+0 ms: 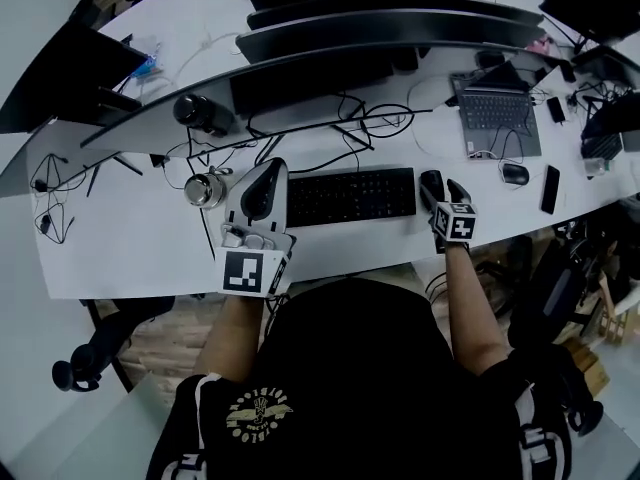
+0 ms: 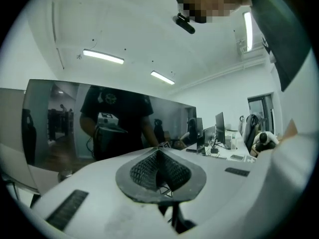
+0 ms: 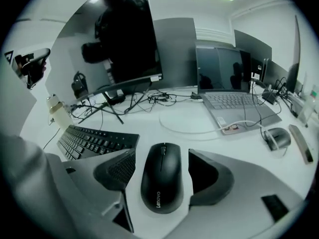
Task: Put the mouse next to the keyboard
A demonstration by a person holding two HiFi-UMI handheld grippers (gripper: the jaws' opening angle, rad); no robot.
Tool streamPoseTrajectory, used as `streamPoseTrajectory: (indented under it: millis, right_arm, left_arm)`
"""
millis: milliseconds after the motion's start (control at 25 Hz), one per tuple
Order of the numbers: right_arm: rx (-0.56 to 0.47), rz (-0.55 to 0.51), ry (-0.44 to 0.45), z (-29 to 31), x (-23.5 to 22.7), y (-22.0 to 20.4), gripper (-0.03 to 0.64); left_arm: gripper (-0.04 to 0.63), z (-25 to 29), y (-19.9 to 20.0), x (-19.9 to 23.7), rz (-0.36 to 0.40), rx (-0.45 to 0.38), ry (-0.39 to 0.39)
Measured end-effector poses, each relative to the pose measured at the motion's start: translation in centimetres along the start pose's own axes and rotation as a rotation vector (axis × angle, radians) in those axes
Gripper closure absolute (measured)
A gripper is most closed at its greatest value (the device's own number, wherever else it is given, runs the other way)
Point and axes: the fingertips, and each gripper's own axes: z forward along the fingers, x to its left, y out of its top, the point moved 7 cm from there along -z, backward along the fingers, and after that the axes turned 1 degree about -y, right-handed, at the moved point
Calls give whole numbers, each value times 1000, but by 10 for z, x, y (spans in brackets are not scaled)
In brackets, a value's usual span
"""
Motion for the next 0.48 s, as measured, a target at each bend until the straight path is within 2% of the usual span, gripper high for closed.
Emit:
streamPoseTrajectory:
  millis: [120,200,280,480]
  right_arm:
    - [-91,-24,14,-26,10,25,291]
    - [-195,-55,54,-49,23,48,299]
    - [-322,-102,97,-78,43,73,346]
    - [-602,-200,163,-156,94,126,467]
  left_arm:
    - [594,-10,12,3,-18,-32,-36]
    - [595,-20,20,4,-9,-13,-49]
    - [594,-32,29,6,5,-4,-38]
    - [594,-62,51,21,47,-48,37]
